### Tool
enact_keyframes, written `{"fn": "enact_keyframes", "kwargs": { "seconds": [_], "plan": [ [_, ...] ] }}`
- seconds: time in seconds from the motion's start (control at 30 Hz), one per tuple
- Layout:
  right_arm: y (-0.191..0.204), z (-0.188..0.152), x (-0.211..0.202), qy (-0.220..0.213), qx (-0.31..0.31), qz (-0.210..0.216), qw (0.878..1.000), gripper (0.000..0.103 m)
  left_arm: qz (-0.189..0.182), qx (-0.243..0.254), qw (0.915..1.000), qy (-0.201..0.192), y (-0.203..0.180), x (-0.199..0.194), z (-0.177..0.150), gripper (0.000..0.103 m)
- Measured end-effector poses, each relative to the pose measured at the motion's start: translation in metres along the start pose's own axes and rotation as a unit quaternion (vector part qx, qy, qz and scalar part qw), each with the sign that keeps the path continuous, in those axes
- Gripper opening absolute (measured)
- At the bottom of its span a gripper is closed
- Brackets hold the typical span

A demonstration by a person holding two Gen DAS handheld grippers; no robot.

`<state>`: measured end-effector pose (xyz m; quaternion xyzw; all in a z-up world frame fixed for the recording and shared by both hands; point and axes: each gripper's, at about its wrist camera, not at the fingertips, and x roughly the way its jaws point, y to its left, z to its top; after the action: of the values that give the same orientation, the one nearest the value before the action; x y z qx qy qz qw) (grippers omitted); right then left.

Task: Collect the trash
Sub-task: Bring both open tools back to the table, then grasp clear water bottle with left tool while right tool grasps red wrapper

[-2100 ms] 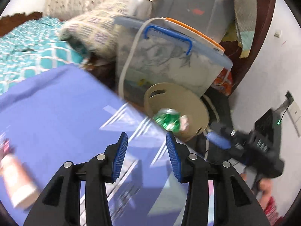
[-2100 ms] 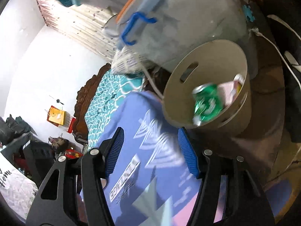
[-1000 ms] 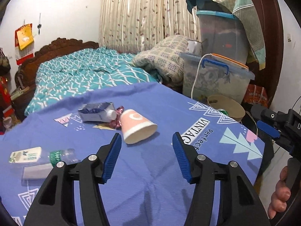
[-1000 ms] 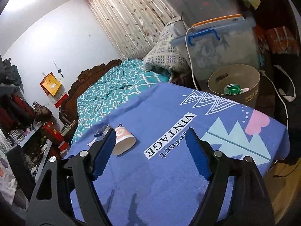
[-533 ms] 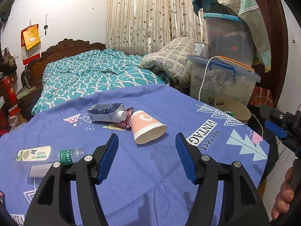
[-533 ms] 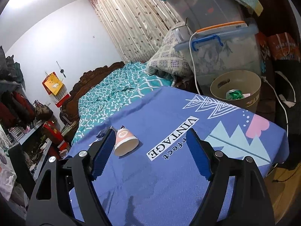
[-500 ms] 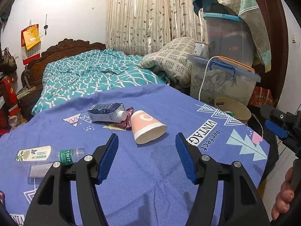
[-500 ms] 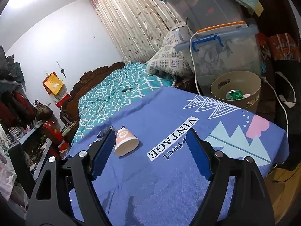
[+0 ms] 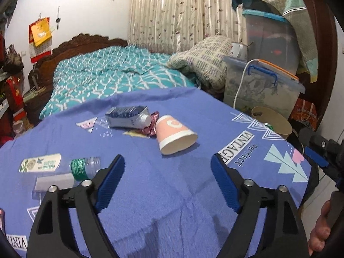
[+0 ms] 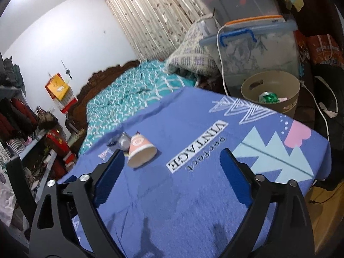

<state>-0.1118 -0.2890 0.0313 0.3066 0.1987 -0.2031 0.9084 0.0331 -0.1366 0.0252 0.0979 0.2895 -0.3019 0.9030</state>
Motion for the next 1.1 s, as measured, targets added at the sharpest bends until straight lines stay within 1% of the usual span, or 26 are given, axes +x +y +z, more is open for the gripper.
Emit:
{"fn": "enact_keyframes", "kwargs": {
  "seconds": [0.03,0.07,0.1,0.17,0.23,0.27,0.3,0.37,0.43,0.5,0.57,0.63,0.73,0.77,0.87,0.93,1.03,1.1],
  "plan": [
    [0.003,-0.002,0.004,0.010,-0.007,-0.012,1.000,0.100,0.004,-0.006,1.0000,0.005,0.002,0.001,-0.002,0.087],
    [0.006,-0.005,0.007,0.017,-0.014,-0.021,1.000,0.100,0.005,-0.011,0.9999,0.007,0.004,0.001,-0.003,0.089],
    [0.008,-0.008,0.008,0.022,-0.021,-0.021,0.999,0.100,0.007,-0.023,0.9997,0.008,0.008,0.001,-0.006,0.094],
    [0.015,-0.014,0.010,0.029,-0.036,-0.013,0.999,0.100,0.001,-0.044,0.9990,0.008,0.015,-0.002,-0.011,0.094],
    [0.021,-0.016,0.011,0.033,-0.047,-0.017,0.998,0.100,0.005,-0.065,0.9975,0.026,0.022,-0.003,-0.014,0.094],
    [0.023,-0.017,0.010,0.037,-0.051,-0.015,0.998,0.100,0.005,-0.076,0.9962,0.044,0.026,-0.003,-0.018,0.094],
    [0.024,-0.019,0.010,0.042,-0.052,-0.012,0.998,0.100,0.000,-0.082,0.9954,0.050,0.029,-0.005,-0.020,0.094],
    [0.023,-0.027,0.009,0.055,-0.053,-0.006,0.997,0.100,-0.002,-0.101,0.9940,0.044,0.037,-0.015,-0.029,0.094],
    [0.022,-0.038,0.010,0.076,-0.050,0.003,0.996,0.100,0.005,-0.120,0.9923,0.031,0.043,-0.028,-0.040,0.094],
    [0.023,-0.046,0.014,0.095,-0.051,0.010,0.994,0.100,0.011,-0.131,0.9908,0.030,0.045,-0.034,-0.049,0.094],
    [0.026,-0.050,0.013,0.096,-0.055,0.014,0.994,0.100,0.020,-0.141,0.9894,0.029,0.047,-0.040,-0.058,0.094],
    [0.028,-0.048,0.009,0.086,-0.058,0.020,0.994,0.100,0.022,-0.147,0.9884,0.030,0.050,-0.043,-0.063,0.094],
    [0.034,-0.043,0.003,0.076,-0.061,0.035,0.995,0.100,0.013,-0.160,0.9861,0.044,0.056,-0.044,-0.069,0.094],
    [0.036,-0.044,0.002,0.079,-0.063,0.041,0.994,0.100,0.003,-0.167,0.9843,0.056,0.058,-0.041,-0.072,0.094],
    [0.041,-0.050,0.006,0.096,-0.069,0.054,0.992,0.100,-0.007,-0.180,0.9809,0.074,0.063,-0.036,-0.077,0.094],
    [0.040,-0.055,0.011,0.108,-0.067,0.063,0.990,0.100,-0.009,-0.184,0.9799,0.078,0.064,-0.036,-0.079,0.094],
    [0.039,-0.062,0.015,0.126,-0.062,0.084,0.986,0.100,-0.005,-0.176,0.9818,0.071,0.063,-0.038,-0.077,0.094],
    [0.039,-0.066,0.020,0.141,-0.064,0.088,0.984,0.100,0.010,-0.166,0.9848,0.052,0.065,-0.043,-0.072,0.094]
  ]
}}
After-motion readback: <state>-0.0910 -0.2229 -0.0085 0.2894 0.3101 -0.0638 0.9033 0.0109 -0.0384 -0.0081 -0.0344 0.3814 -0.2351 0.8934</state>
